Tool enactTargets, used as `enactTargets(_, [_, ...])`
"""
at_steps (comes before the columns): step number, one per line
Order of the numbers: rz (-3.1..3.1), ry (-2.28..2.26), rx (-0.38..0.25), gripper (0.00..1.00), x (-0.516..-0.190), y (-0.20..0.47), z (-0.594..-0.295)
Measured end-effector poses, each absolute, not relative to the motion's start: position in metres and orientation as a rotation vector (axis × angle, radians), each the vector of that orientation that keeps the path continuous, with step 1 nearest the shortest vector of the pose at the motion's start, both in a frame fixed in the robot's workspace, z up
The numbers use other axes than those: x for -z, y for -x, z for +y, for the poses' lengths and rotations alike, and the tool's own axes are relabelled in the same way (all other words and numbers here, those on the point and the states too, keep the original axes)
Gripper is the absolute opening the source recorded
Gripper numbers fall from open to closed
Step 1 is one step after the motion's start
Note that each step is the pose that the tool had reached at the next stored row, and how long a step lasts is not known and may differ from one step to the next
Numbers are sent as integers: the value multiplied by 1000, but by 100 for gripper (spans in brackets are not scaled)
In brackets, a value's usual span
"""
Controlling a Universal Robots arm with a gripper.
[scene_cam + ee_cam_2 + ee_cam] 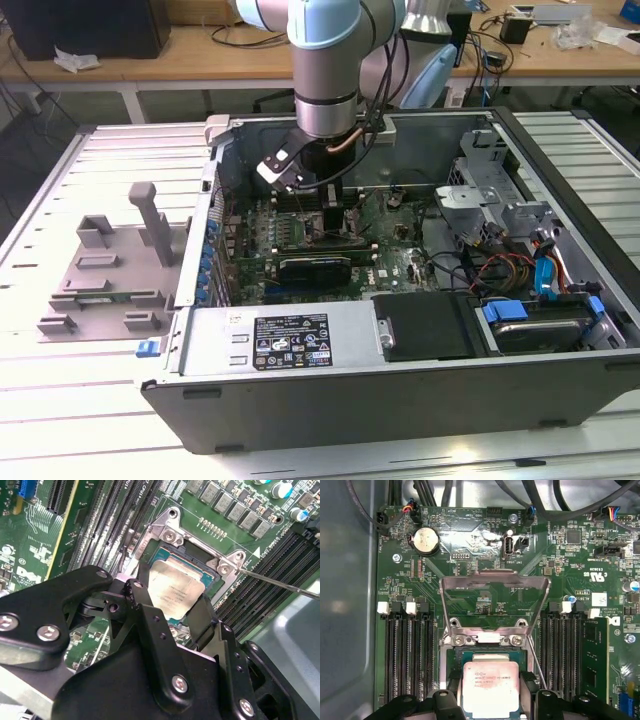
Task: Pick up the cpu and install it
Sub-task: 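Place the cpu into insertion slot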
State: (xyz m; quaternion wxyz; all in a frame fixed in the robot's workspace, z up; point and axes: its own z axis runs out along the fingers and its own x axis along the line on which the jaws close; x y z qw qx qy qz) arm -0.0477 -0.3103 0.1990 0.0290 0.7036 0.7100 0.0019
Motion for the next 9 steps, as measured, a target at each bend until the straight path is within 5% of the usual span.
enactTargets(9, [2191, -2171, -6, 54, -198, 48, -310])
